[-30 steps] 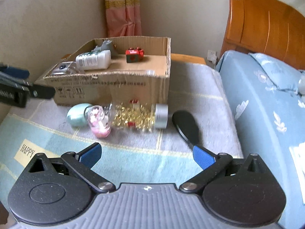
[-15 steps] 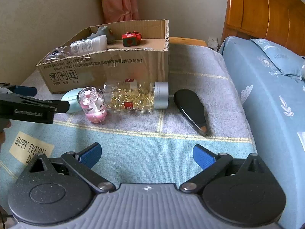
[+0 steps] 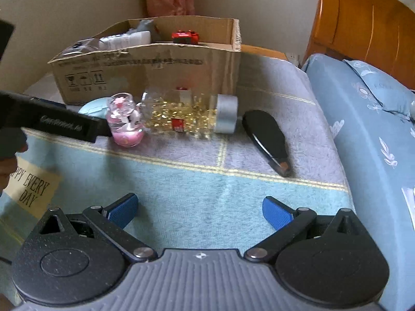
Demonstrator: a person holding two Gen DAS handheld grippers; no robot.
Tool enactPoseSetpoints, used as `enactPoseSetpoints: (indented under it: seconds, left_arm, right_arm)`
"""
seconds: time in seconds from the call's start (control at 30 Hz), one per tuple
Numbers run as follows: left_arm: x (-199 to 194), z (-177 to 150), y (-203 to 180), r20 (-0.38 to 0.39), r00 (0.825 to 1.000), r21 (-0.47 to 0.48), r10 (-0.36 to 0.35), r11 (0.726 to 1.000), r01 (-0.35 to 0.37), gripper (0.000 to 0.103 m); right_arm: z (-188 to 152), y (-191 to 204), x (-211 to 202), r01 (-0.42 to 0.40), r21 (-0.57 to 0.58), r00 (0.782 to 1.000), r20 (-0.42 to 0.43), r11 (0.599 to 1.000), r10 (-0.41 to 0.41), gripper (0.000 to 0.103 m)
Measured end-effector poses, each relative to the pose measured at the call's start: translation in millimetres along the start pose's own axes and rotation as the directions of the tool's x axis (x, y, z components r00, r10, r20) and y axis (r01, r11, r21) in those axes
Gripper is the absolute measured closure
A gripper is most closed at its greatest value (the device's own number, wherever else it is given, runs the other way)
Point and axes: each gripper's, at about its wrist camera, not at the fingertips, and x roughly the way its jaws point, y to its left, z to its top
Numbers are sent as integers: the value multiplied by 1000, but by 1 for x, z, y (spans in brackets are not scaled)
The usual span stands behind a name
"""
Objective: Organize rigid objects
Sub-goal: 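Return both grippers from the box toward the remaining items on the blanket, then lower the left gripper over the light-blue round case while the right gripper approaches the pink keychain bottle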
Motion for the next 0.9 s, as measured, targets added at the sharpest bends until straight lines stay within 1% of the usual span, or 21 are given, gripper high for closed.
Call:
enactPoseSetpoints:
  seconds: [0.17, 0.33, 0.43, 0.5, 0.63, 0.8, 0.9]
  left_arm:
    - [-5, -6, 17, 3, 999, -38, 50, 998, -50, 1]
    - [-12, -13, 39, 1, 995, -89, 98, 991, -98, 1]
    - [-14, -16, 44, 3, 995, -94, 101, 991, -100, 1]
    - [-14, -15, 44, 2, 995, -95, 102, 990, -101, 1]
    - [-16, -16, 48, -7, 995, -92, 100, 991, -100, 1]
    - [-21, -18, 57, -39, 993, -104, 110, 988, -113, 1]
    - [-25, -20, 63, -53, 991, -103, 121, 987, -126, 1]
  right_arm:
    - [-4, 1, -1, 0, -2, 1000, 17, 1000, 0, 0]
    - [-3, 2, 0, 5, 2, 1000, 15, 1000, -5, 0]
    - [-1, 4, 1, 6, -2, 1000, 9, 1000, -6, 0]
    - [2, 11, 0, -6, -35, 1000, 17, 999, 7, 0]
    - [11, 30, -10, -60, -117, 995, 74, 991, 69, 0]
    - [29, 56, -17, -142, -216, 978, 122, 966, 171, 0]
    - [40, 72, -17, -165, -270, 967, 144, 949, 209, 0]
